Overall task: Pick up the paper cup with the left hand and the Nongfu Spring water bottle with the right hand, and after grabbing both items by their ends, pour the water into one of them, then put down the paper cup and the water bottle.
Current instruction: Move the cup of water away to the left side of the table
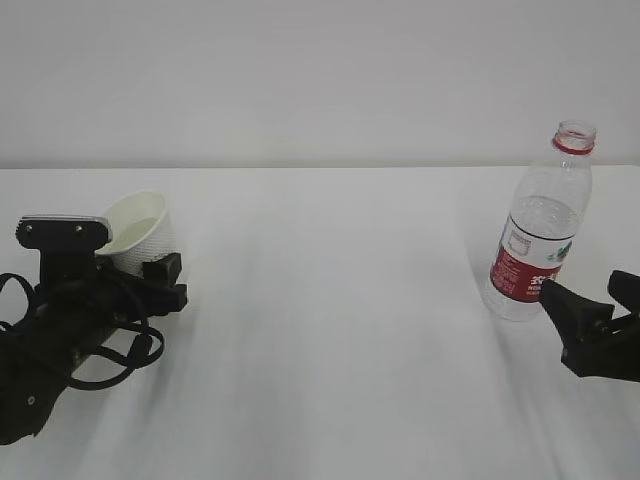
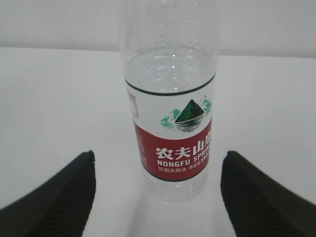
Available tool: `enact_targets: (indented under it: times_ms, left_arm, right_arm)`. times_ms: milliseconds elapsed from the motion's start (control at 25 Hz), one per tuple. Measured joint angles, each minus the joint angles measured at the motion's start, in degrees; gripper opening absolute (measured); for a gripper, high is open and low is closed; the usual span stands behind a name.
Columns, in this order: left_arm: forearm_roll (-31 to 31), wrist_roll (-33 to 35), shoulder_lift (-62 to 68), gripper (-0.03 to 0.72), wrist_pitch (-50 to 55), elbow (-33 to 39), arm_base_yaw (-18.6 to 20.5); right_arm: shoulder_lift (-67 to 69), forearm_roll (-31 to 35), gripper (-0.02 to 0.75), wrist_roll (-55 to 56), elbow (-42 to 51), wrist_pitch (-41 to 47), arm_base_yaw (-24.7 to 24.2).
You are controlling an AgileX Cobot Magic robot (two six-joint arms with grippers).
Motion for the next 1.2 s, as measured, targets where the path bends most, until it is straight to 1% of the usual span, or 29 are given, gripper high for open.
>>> enact_targets:
  times_ms: [280,400,600,1080,1200]
  left_arm:
    - [0.0,0.0,0.0,0.495,0.0,0.0,0.0]
    - [0.0,0.0,0.0,0.516,0.0,0.0,0.0]
    - [-0.1,0.0,0.0,0.578,0.0,0.0,0.0]
    - [-0.1,0.0,0.0,0.594,0.0,0.0,0.0]
    - [-0.1,0.0,0.0,0.634,-0.6,0.0,0.0]
  right_arm:
    - [0.0,-0.6,0.594,0.0,0.0,0.0,0.0]
    - [0.0,-0.7,0.594,0.1,0.0,0.0,0.0]
    - [0.0,-0.7,0.594,0.1,0.0,0.0,0.0]
    - [0.0,-0.9,0.594,0.1,0.0,0.0,0.0]
    - [0.0,-0.9,0.594,0.1,0.0,0.0,0.0]
